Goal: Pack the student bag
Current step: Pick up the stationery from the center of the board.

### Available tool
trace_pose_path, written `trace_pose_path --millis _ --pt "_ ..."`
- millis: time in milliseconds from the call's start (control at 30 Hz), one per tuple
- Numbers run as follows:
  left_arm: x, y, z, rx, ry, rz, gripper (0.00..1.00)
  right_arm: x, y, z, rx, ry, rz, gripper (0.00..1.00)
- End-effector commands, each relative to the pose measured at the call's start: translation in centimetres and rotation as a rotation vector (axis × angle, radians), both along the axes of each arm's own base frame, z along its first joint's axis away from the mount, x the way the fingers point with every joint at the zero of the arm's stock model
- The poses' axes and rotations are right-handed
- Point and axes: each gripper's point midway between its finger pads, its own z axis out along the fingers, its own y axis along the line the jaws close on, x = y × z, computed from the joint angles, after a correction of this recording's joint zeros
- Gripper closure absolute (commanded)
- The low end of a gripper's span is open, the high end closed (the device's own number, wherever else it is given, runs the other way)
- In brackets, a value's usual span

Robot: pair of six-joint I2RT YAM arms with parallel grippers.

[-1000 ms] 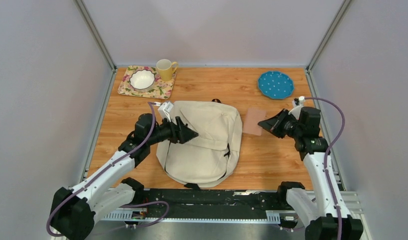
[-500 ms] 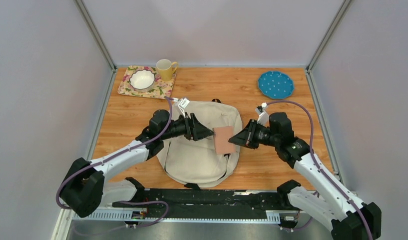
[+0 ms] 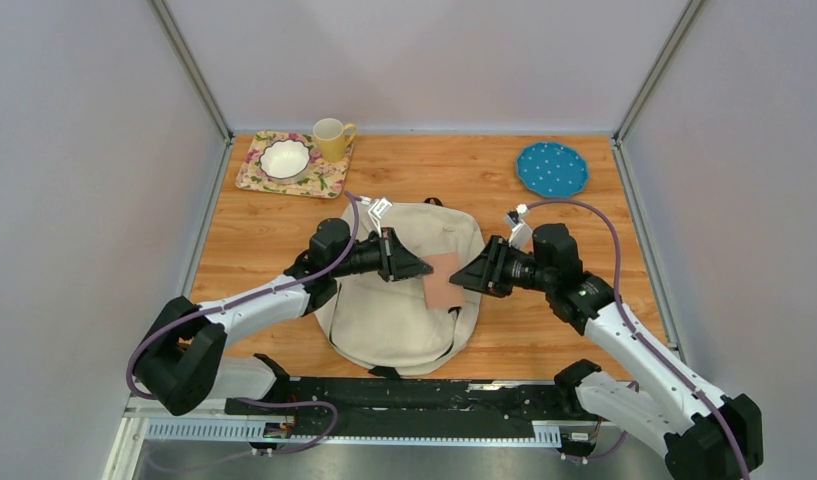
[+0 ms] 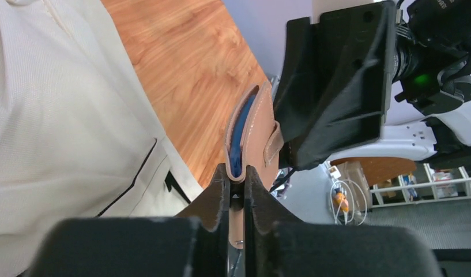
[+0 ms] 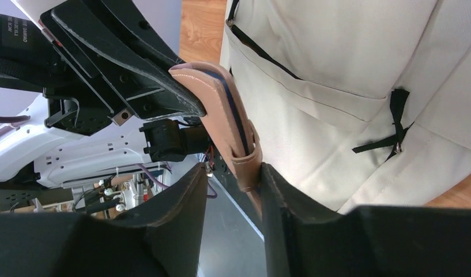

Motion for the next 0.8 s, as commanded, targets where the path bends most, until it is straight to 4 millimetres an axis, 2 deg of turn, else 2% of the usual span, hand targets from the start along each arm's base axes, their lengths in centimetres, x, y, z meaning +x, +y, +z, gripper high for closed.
trace_pose_path --millis 0,33,100,167,200,300,400,533,733,767 --pt "-0.1 -0.2 1.6 -0.008 -0.079 -0.024 1.00 -0.1 -0.3 1.4 -0.005 -0.083 0.005 0.44" --pt "0.1 0.0 1.8 0.001 -0.094 -0.006 1.00 -0.2 -1.0 0.6 -0.054 -0.083 -0.009 0.40" --pt "0.0 0.3 1.4 0.041 -0.112 -0.006 1.00 -0.5 -1.8 0.5 -0.088 -0.102 -0.030 0.33" --pt "-0.3 0.4 2.1 0.048 -0.138 -0.028 1.00 -0.7 -2.7 -0.3 -0.129 -0.108 -0.059 0.31" --pt "-0.5 0.5 1.7 0.073 -0.141 -0.045 1.00 -0.7 -2.9 -0.4 -0.135 -0.116 -0.063 0.30" --pt "-1.6 0.5 2.5 0.066 -0.173 -0.117 1.00 -0.7 -3.1 -0.5 -0.134 -0.140 -0.069 0.30" --pt "-2.9 0.5 3.4 0.041 -0.206 -0.188 1.00 -1.0 -2.8 -0.3 -0.133 -0.163 -0.029 0.30" --pt "-4.4 0.6 4.4 0.020 -0.246 -0.284 1.00 -1.7 -1.7 0.9 -0.075 -0.200 0.058 0.30" --pt "-5.4 0.7 4.8 -0.015 -0.267 -0.333 1.00 -3.2 0.2 2.5 0.076 -0.225 0.195 0.31" --pt "-5.4 0.7 5.0 -0.024 -0.264 -0.336 1.00 -3.3 0.3 2.1 0.078 -0.215 0.204 0.31"
